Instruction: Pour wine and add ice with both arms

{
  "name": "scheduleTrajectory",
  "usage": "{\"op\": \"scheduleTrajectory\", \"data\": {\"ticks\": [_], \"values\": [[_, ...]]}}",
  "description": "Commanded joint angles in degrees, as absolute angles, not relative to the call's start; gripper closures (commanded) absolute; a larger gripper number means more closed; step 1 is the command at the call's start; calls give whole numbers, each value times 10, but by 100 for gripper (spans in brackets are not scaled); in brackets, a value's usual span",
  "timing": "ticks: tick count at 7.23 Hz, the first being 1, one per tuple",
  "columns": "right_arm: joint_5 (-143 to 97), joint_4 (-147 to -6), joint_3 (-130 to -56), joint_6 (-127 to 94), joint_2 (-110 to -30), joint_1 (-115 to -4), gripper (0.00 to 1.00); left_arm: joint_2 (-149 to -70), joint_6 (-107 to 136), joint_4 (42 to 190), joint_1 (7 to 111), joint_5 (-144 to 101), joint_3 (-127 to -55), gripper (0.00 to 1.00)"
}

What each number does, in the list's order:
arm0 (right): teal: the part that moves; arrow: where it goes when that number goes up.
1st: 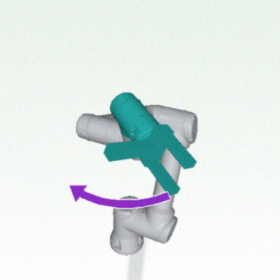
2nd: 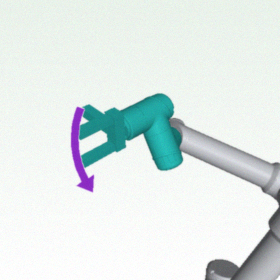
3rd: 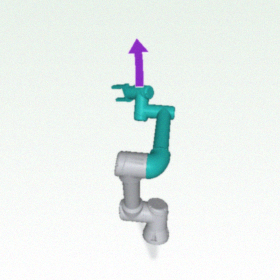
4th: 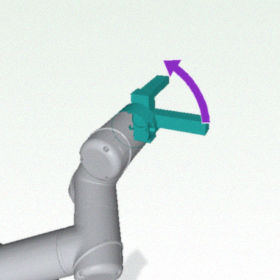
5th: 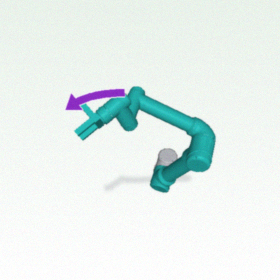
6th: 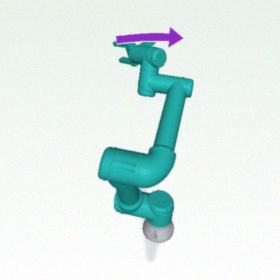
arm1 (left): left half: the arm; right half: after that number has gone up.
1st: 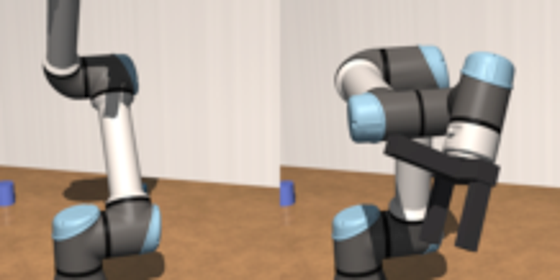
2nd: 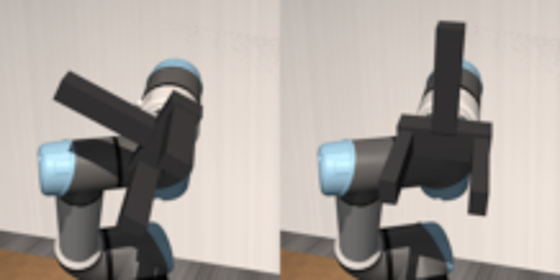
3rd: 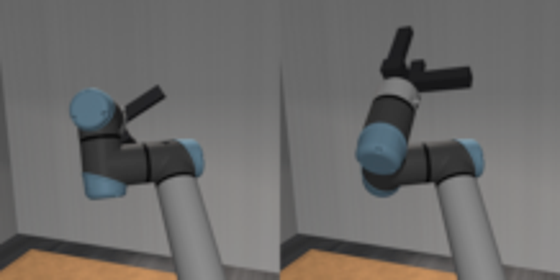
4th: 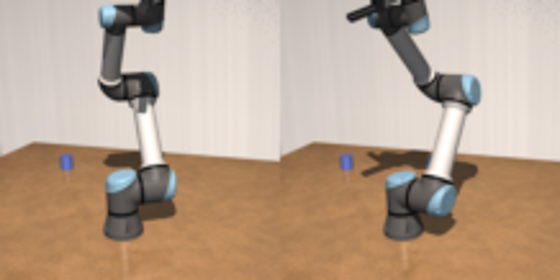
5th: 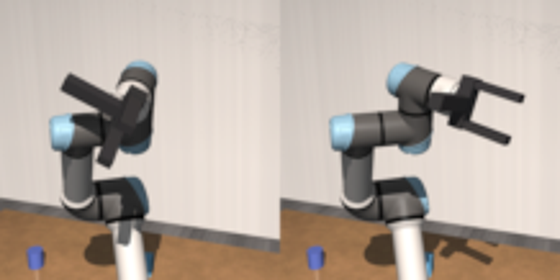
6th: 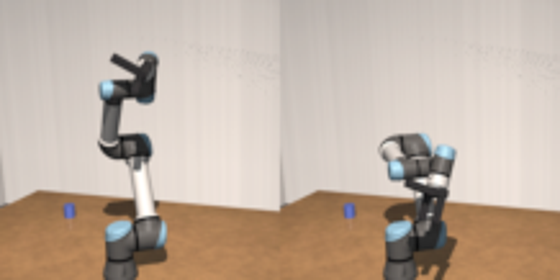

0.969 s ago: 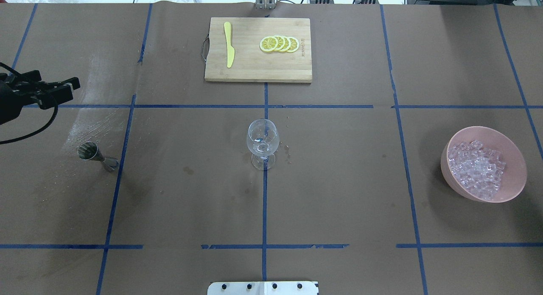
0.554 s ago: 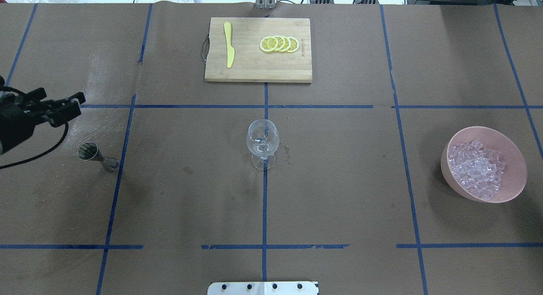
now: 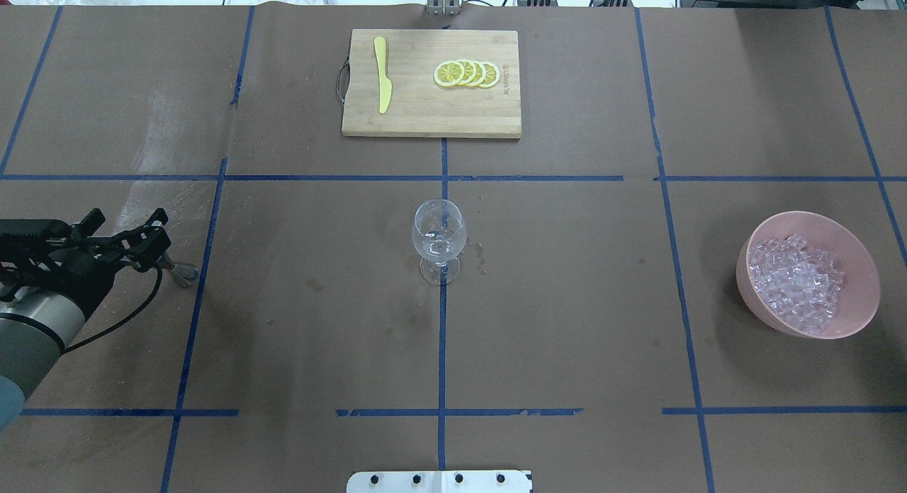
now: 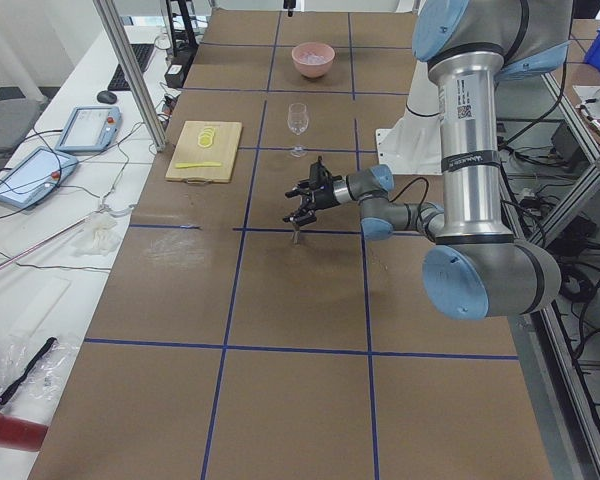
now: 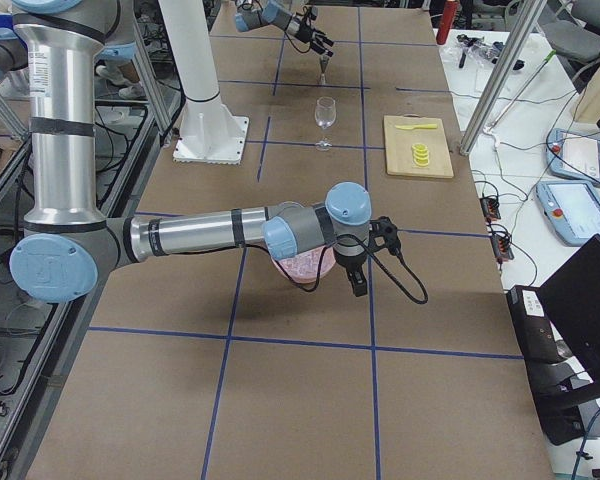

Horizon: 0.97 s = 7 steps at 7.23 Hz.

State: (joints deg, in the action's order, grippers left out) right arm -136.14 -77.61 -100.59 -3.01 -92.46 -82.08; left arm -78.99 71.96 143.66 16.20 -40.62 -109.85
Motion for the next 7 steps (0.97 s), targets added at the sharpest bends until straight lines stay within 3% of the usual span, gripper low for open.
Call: {"op": "scheduleTrajectory", "data": {"ticks": [1, 4, 6, 7], "values": [[-1361, -776, -1003, -30, -925, -821, 0, -812, 734, 1437, 139, -375, -1056, 1], [-1361, -776, -1002, -30, -925, -821, 0, -821, 754, 1437, 120, -353, -1014, 3], [-1361, -776, -1003, -30, -925, -821, 0, -824, 765, 1437, 106, -352, -1005, 23], [-1361, -776, -1003, -30, -925, -820, 0, -824, 768, 1437, 106, -352, -1000, 43]]}}
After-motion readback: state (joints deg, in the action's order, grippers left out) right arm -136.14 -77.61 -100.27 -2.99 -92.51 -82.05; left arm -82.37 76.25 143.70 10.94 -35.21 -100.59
